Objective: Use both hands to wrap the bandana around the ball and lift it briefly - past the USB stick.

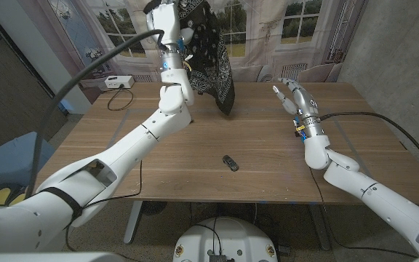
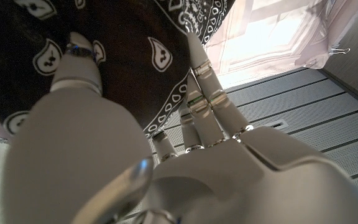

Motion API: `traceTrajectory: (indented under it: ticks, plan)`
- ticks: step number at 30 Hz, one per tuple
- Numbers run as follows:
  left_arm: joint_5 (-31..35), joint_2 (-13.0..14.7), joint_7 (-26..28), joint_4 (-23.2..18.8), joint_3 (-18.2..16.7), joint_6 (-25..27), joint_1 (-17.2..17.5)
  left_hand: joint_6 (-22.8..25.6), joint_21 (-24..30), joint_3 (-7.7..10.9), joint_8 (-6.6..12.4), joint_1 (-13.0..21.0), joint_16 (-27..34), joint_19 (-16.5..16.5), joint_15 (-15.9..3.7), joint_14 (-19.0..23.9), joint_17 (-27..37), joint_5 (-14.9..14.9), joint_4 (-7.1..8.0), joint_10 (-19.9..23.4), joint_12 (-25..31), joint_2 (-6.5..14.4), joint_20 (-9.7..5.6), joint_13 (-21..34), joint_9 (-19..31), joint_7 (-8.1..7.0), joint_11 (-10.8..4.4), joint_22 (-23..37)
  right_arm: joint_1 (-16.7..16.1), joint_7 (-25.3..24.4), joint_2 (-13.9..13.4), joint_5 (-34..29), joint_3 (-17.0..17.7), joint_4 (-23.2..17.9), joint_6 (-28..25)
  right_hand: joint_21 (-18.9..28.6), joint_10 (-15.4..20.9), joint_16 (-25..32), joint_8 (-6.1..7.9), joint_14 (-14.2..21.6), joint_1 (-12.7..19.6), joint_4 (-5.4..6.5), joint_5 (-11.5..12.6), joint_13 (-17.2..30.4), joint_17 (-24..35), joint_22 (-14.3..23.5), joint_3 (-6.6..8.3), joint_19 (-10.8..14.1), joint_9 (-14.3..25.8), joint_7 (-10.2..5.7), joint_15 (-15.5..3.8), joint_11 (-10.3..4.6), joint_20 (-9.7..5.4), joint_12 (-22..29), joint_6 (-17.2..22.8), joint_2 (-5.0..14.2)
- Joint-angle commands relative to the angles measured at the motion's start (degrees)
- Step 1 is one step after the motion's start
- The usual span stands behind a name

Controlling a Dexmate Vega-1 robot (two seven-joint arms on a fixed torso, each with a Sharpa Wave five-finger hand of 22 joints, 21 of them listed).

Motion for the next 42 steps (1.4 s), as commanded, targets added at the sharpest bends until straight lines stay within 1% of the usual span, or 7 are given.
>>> traceTrajectory:
  ticks: [1,3,10,15,20,24,42]
  plan:
    - [3.3,0.6,-2.8,5.7,4.9,5.8,-2.3,22.1,0.4,10.25,1.27,13.1,-0.2,-0.5,-5.54,4.6,0.1,0.3,0.70,9.5,-0.2,15.4,-2.70,0.3,3.5,16.16,-9.41,0.1,-0.2,0.3,-0.2,0.4,-0.1,-0.4,-0.3,0.0,0.2,0.0,-0.12,0.4,-0.3,0.00,0.0,0.1,0.1,0.2,-0.31,0.5,0.0,-0.04,0.05,0.24,-0.13,0.0,-0.1,0.02]
    - [5.0,1.1,-6.1,5.7,6.9,7.9,-2.9,22.1,0.5,10.28,1.26,13.1,-0.2,-0.5,-5.53,4.7,0.1,0.3,0.70,9.5,-0.2,15.3,-2.75,0.4,3.5,16.01,-9.45,0.1,-0.2,0.3,-0.2,0.6,0.0,-0.4,-0.3,0.0,0.2,0.0,-0.12,0.4,-0.4,0.00,0.0,0.1,0.1,0.2,-0.32,0.5,0.0,-0.06,0.05,0.25,-0.10,0.0,-0.1,0.02]
    - [22.2,3.4,-25.1,8.2,19.7,18.4,-8.4,22.4,0.5,10.34,1.30,12.8,-0.2,-1.0,-5.52,4.8,0.2,0.2,0.77,9.6,-0.5,15.2,-2.84,0.5,3.4,15.63,-9.60,0.0,-0.5,1.3,-0.7,1.6,0.2,-0.4,0.4,0.1,0.2,0.1,-0.17,0.5,-0.5,0.00,0.0,0.2,0.0,0.2,-0.36,0.8,0.0,-0.04,0.03,0.37,-0.25,0.0,-0.2,0.04]
    - [30.4,4.3,-36.4,8.4,23.1,17.9,-9.6,22.6,0.6,10.36,1.31,12.6,-0.3,-1.2,-5.54,4.8,0.2,0.1,0.83,9.8,-0.8,15.0,-3.00,0.5,3.2,15.44,-10.15,0.0,-1.0,1.1,-1.2,1.4,0.7,-1.0,0.3,0.1,0.2,0.1,-0.17,0.6,-0.5,0.00,0.0,0.2,0.0,0.2,-0.37,0.9,0.0,0.02,0.03,0.30,-0.24,0.0,-0.2,0.05]
    - [31.1,4.3,-43.5,6.3,21.5,13.8,-8.4,22.8,0.6,10.37,1.34,12.3,-0.5,-1.6,-5.55,4.8,0.2,0.0,0.91,9.8,-1.0,14.9,-3.05,0.6,3.1,14.87,-10.45,0.0,-1.4,0.7,-1.7,1.2,1.2,-1.5,0.5,0.1,0.2,0.1,-0.17,0.6,-0.6,-0.01,0.0,0.2,0.0,0.2,-0.39,0.9,0.0,0.00,0.03,0.19,-0.26,-0.1,-0.2,0.05]
    - [33.2,3.4,-47.6,7.3,21.3,11.8,-7.5,22.9,0.7,10.40,1.34,12.3,-0.5,-1.7,-5.58,4.9,0.2,-0.1,0.89,10.1,-1.2,14.8,-3.08,0.5,3.0,14.84,-10.49,0.0,-1.8,0.6,-1.9,1.4,1.6,-1.5,0.7,0.1,0.2,0.1,-0.19,0.7,-0.6,-0.03,0.1,0.2,-0.1,0.2,-0.39,1.0,0.0,0.01,0.00,0.20,-0.31,-0.1,-0.3,0.07]
    - [23.2,-0.7,-49.9,7.9,17.2,6.7,-1.9,23.2,1.3,10.72,1.28,12.2,-0.9,-1.8,-5.58,5.1,0.0,-0.1,0.76,10.9,-2.0,14.6,-2.96,0.6,2.6,15.06,-10.38,0.0,-1.4,-0.4,-1.8,0.8,1.7,0.1,2.3,0.1,0.6,0.3,-0.15,1.2,-0.7,-0.12,0.1,0.2,-0.2,0.2,-0.42,1.1,0.0,-0.07,-0.09,0.38,-0.31,0.0,-0.2,0.10]
